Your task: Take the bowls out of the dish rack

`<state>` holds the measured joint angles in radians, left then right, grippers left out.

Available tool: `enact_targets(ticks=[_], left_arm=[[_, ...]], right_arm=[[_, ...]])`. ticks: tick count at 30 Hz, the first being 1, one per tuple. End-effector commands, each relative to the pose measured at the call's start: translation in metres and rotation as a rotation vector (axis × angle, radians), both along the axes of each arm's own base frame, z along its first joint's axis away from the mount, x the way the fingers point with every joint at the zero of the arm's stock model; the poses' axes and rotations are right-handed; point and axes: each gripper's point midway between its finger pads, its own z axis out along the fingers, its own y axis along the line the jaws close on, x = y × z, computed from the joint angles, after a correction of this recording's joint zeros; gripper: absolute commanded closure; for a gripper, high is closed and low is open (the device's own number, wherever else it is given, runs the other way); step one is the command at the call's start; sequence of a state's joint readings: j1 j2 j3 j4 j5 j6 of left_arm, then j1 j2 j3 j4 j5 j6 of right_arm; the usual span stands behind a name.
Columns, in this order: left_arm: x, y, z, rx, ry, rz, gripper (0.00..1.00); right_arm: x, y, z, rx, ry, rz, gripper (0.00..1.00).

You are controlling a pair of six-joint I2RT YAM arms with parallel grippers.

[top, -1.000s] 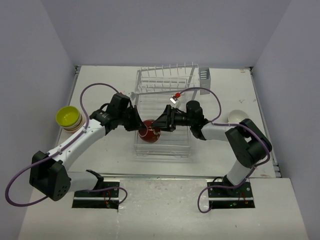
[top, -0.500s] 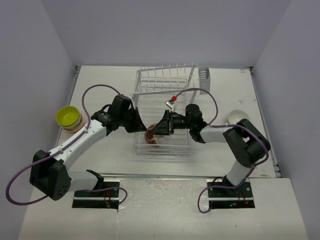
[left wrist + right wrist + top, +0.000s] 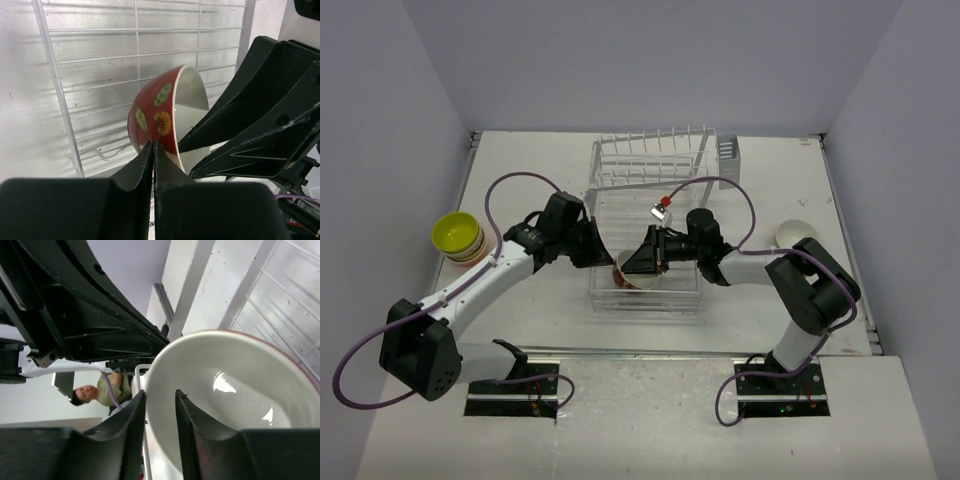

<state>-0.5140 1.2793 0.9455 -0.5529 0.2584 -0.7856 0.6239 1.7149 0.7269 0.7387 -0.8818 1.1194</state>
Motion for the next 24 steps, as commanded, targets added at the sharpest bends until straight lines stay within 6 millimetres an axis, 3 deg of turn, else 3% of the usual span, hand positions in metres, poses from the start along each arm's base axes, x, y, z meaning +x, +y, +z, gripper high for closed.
enact_targets(ticks=[1, 4, 8, 11, 16, 24], left_arm=[[-0.001, -0.005, 0.001, -0.027, -0.005, -0.004, 1.00], [-0.002, -0.005, -0.002, -0.026, -0.001, -0.002, 1.00], [-0.001, -0.005, -0.004, -0.029, 0.001, -0.003, 1.00], [0.000, -0.007, -0.003, -0.036, -0.002, -0.002, 1.00], [0.000, -0.009, -0.003, -0.037, 0.001, -0.004, 1.00], [0.001, -0.011, -0.004, -0.039, 0.002, -0.006, 1.00]], right_arm=[[-0.005, 0.000, -0.009, -0.058, 0.018, 0.020, 0.65], [-0.007, -0.001, -0.011, -0.098, -0.024, 0.026, 0.59], [-0.007, -0.005, -0.013, -0.166, -0.040, 0.032, 0.43], [-0.007, -0.006, -0.007, -0.169, -0.083, 0.037, 0.42], [-0.004, -0.004, 0.021, -0.143, -0.151, 0.038, 0.37], [0.001, -0.005, 0.037, -0.158, -0.185, 0.025, 0.33]])
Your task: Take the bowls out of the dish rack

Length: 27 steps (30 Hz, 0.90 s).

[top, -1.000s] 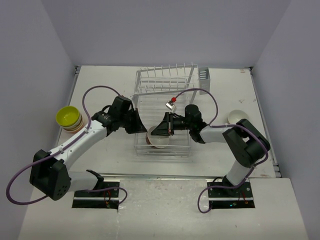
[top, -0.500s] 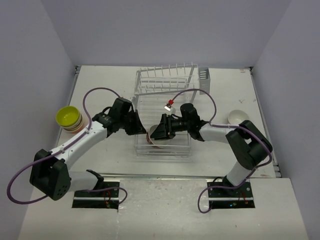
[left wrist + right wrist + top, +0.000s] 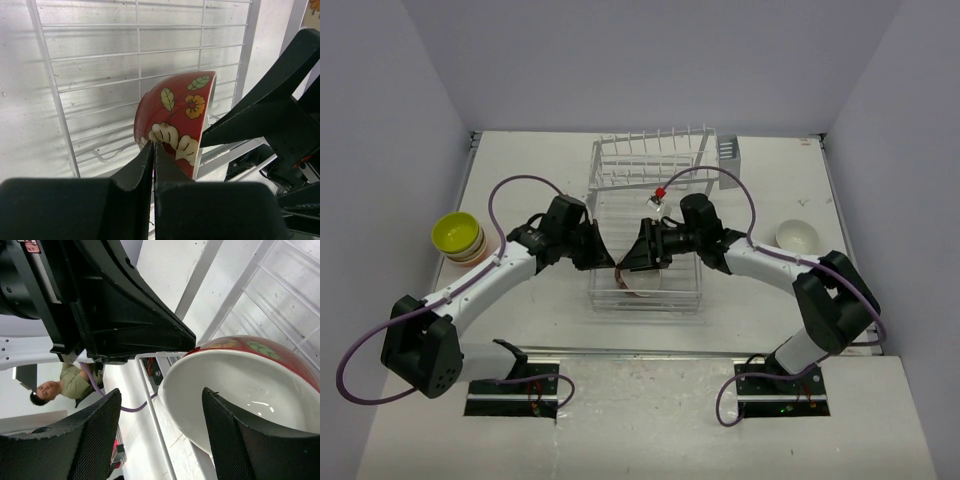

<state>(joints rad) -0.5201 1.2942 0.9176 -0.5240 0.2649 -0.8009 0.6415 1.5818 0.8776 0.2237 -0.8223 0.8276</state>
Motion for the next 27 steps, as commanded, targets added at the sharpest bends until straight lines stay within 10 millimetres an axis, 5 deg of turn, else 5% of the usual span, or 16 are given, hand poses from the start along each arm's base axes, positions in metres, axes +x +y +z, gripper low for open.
enact_targets(ticks=[1, 17, 19, 27], left_arm=[[0.003, -0.009, 0.006, -0.037, -0.019, -0.007, 1.00], [0.006, -0.012, 0.008, -0.040, -0.027, -0.014, 1.00], [0.005, -0.013, 0.009, -0.042, -0.028, -0.016, 1.00], [0.004, -0.010, 0.010, -0.030, -0.031, -0.018, 1.00]], right_arm=[[0.004, 0.001, 0.020, -0.003, -0.060, -0.001, 0.33], [0.007, 0.016, -0.027, -0.248, 0.008, -0.008, 0.35], [0.010, 0.018, -0.030, -0.271, 0.011, -0.026, 0.41], [0.011, 0.011, -0.048, -0.366, 0.011, -0.099, 1.00]])
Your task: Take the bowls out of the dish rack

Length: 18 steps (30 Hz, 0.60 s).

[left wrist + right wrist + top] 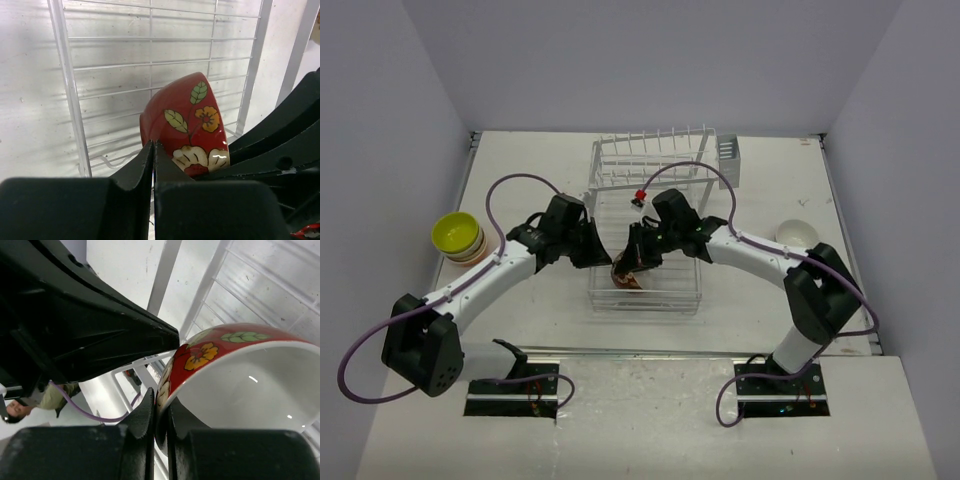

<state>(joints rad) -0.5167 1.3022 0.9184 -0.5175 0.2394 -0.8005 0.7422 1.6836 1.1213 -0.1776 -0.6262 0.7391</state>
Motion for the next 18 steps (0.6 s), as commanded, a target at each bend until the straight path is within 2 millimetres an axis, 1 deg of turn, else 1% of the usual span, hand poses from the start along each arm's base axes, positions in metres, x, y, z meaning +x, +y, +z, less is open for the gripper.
enact_targets(ticks=[1, 2, 3, 6, 7, 10, 11, 13, 14, 16, 17, 18], left_arm=[[-0.001, -0.013, 0.014, -0.046, -0.026, -0.037, 1.00], [-0.001, -0.012, 0.014, -0.043, -0.025, -0.037, 1.00], [-0.001, -0.012, 0.014, -0.042, -0.028, -0.037, 1.00], [-0.002, -0.011, 0.013, -0.041, -0.023, -0.038, 1.00], [-0.002, -0.011, 0.013, -0.039, -0.025, -0.038, 1.00], [-0.003, -0.011, 0.013, -0.040, -0.027, -0.036, 1.00], [-0.002, -0.011, 0.015, -0.046, -0.038, -0.037, 1.00], [-0.001, -0.012, 0.019, -0.057, -0.053, -0.039, 1.00], [0.001, -0.014, 0.025, -0.069, -0.079, -0.042, 1.00], [0.002, -0.015, 0.031, -0.083, -0.099, -0.051, 1.00], [0.004, -0.019, 0.041, -0.107, -0.126, -0.066, 1.00], [0.004, -0.020, 0.046, -0.118, -0.140, -0.072, 1.00]], right_arm=[[0.011, -0.012, -0.027, -0.116, -0.052, -0.084, 1.00], [0.009, -0.015, -0.030, -0.121, -0.055, -0.082, 1.00], [0.009, -0.017, -0.029, -0.122, -0.065, -0.088, 1.00], [0.008, -0.020, -0.021, -0.114, -0.106, -0.082, 1.00], [0.007, -0.021, -0.015, -0.103, -0.121, -0.081, 1.00], [0.007, -0.026, -0.010, -0.114, -0.152, -0.079, 1.00], [0.008, -0.027, -0.003, -0.108, -0.184, -0.074, 1.00], [0.008, -0.033, 0.001, -0.124, -0.205, -0.081, 1.00], [0.010, -0.034, 0.011, -0.113, -0.242, -0.076, 1.00], [0.012, -0.038, 0.016, -0.130, -0.266, -0.076, 1.00], [0.013, -0.039, 0.026, -0.132, -0.295, -0.068, 1.00], [0.014, -0.040, 0.032, -0.131, -0.310, -0.064, 1.00]])
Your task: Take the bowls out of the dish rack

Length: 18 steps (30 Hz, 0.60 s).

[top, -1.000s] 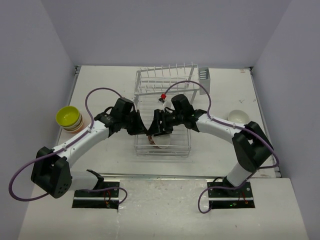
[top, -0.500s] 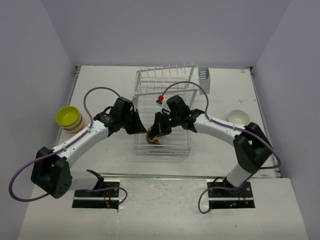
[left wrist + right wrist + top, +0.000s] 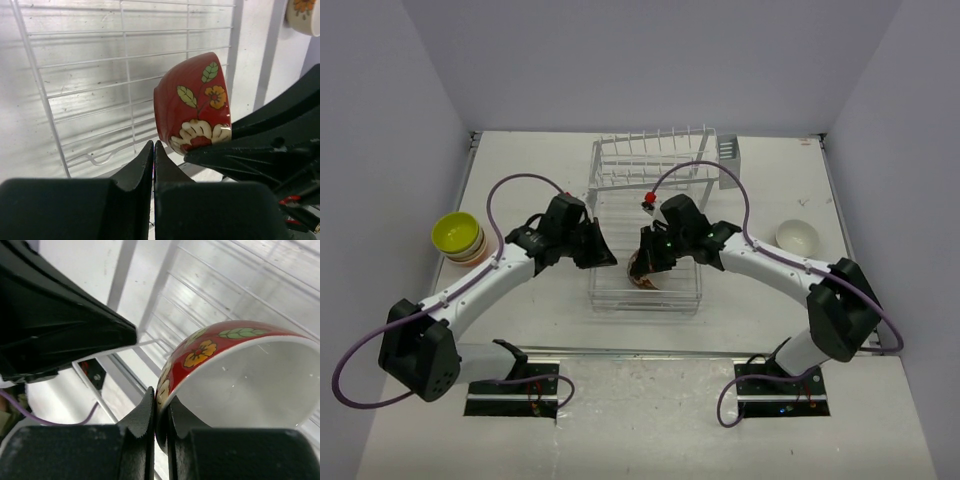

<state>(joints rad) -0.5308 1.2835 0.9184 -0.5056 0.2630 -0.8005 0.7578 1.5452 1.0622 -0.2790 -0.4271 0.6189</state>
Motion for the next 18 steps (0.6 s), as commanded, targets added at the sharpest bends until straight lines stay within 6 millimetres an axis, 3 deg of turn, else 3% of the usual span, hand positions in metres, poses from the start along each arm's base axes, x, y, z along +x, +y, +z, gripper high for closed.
enact_targets(ticks=[1, 7, 10, 12, 13, 15, 17, 18], left_arm=[[0.009, -0.013, 0.043, -0.095, -0.137, -0.043, 1.00], [0.005, -0.012, 0.089, -0.164, -0.265, -0.051, 1.00], [0.000, -0.007, 0.102, -0.175, -0.300, -0.045, 1.00], [-0.002, -0.002, 0.105, -0.165, -0.308, -0.032, 1.00], [-0.003, 0.000, 0.107, -0.161, -0.313, -0.029, 1.00], [-0.006, 0.004, 0.106, -0.147, -0.309, -0.021, 1.00], [-0.009, 0.006, 0.105, -0.139, -0.301, -0.020, 1.00], [-0.009, 0.007, 0.103, -0.133, -0.297, -0.018, 1.00]], right_arm=[[0.014, -0.008, 0.038, -0.008, -0.151, 0.004, 1.00], [0.019, -0.018, 0.093, -0.012, -0.260, -0.003, 1.00], [0.020, -0.034, 0.116, -0.009, -0.309, -0.035, 1.00], [0.021, -0.050, 0.120, -0.049, -0.323, -0.074, 1.00], [0.023, -0.062, 0.129, -0.059, -0.354, -0.107, 1.00], [0.031, -0.089, 0.129, -0.137, -0.376, -0.194, 1.00], [0.037, -0.126, 0.128, -0.206, -0.383, -0.303, 1.00], [0.051, -0.155, 0.124, -0.264, -0.388, -0.410, 1.00]])
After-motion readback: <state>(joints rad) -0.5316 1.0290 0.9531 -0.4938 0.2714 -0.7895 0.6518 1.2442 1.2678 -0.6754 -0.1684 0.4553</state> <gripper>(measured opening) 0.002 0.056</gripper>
